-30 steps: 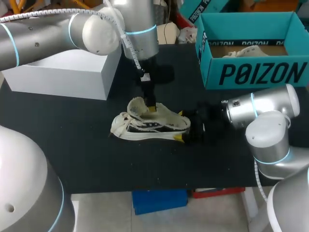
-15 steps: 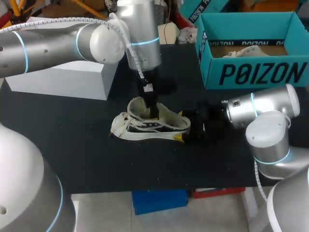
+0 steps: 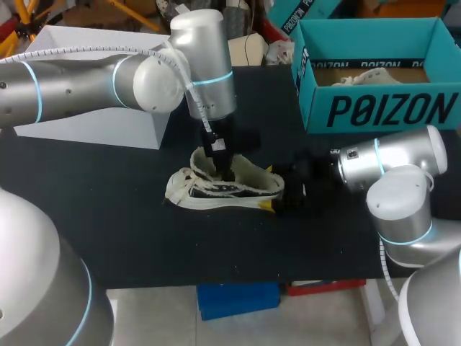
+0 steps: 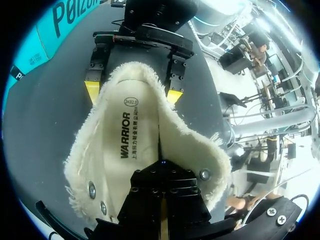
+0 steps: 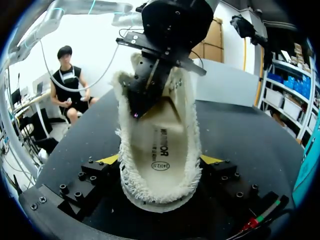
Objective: Take the shoe out of the shoebox, open the shoe tongue, remove and reinsert the insole, then place the shoe into the shoebox
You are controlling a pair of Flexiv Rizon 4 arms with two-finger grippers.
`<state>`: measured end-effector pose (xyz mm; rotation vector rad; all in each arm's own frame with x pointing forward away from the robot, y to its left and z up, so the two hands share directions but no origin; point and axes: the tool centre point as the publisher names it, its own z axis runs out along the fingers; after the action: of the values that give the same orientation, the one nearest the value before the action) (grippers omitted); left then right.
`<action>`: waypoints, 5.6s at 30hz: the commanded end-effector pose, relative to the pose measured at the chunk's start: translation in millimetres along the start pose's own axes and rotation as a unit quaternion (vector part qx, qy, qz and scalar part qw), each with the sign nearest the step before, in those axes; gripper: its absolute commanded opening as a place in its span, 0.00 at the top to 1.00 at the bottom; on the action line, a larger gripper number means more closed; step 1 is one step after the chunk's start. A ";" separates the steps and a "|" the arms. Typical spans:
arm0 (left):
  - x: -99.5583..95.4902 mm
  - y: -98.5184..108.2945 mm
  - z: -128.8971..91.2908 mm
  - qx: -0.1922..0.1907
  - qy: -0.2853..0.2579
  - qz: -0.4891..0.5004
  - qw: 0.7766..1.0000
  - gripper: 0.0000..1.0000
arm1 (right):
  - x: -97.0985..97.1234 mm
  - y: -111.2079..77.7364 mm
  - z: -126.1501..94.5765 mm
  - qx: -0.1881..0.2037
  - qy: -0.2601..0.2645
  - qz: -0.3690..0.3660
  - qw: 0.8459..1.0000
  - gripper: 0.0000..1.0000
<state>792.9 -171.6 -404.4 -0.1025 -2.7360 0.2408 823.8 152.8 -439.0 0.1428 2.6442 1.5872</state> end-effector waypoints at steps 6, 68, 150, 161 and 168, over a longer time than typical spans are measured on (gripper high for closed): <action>4.1 -1.0 20.5 -0.021 -0.013 0.000 1.000 1.00 | -0.9 -2.6 0.5 0.000 -0.001 0.001 1.000 1.00; -69.5 34.3 62.4 -0.002 -0.462 -0.080 0.883 0.58 | -0.9 -2.6 0.5 0.000 -0.001 0.001 1.000 1.00; -31.6 -9.8 0.9 0.124 -0.374 0.006 0.919 0.55 | -0.9 -2.6 0.5 0.000 -0.001 0.001 1.000 1.00; -41.9 -31.0 5.1 0.147 -0.399 0.019 0.905 0.68 | -0.9 -2.6 0.5 0.000 -0.001 0.001 1.000 1.00; -39.2 -48.1 2.9 0.162 -0.386 0.038 0.907 0.70 | -0.9 -2.6 0.5 0.000 -0.001 0.001 1.000 1.00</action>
<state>823.2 -219.8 -407.0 -0.0042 -3.4306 0.9131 825.9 150.7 -438.5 0.1441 2.6423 1.5888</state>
